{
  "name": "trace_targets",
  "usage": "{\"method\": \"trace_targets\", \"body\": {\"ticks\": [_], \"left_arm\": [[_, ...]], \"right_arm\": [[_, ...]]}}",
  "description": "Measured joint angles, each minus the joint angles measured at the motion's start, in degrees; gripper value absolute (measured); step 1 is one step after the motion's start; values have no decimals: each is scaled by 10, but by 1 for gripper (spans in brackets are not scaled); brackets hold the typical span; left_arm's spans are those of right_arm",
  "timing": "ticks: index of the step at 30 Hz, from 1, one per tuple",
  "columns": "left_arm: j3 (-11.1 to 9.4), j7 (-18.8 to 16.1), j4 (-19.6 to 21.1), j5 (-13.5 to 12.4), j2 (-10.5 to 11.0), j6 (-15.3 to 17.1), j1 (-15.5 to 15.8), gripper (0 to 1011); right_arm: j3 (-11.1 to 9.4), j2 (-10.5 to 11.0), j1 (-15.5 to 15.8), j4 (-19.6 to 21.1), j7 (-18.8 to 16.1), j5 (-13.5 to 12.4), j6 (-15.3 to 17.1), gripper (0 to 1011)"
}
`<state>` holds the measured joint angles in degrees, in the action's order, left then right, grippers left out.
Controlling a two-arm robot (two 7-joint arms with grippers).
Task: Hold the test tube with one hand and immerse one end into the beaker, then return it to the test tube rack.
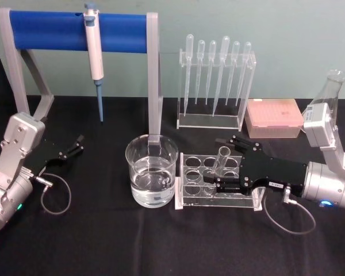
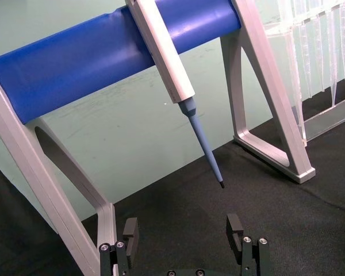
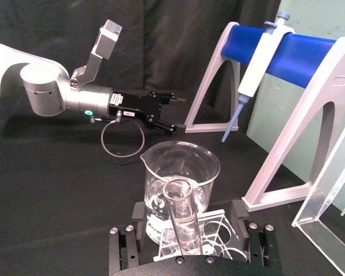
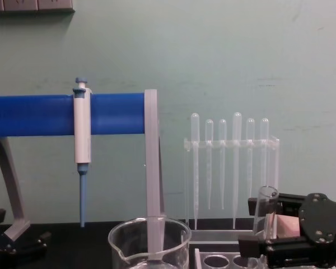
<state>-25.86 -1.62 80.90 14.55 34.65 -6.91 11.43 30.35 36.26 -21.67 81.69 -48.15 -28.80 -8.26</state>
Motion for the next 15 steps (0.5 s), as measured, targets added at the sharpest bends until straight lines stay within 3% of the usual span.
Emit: {"method": "trace_targets", "body": {"ticks": [12, 15], "left_arm": [[0, 0, 0, 0, 0, 0, 0, 1000], [0, 0, 0, 0, 0, 0, 0, 1000]], "right_arm": [[-1, 1, 1, 1, 0, -1, 0, 628], [-1, 1, 1, 2, 0, -1, 0, 487]]}}
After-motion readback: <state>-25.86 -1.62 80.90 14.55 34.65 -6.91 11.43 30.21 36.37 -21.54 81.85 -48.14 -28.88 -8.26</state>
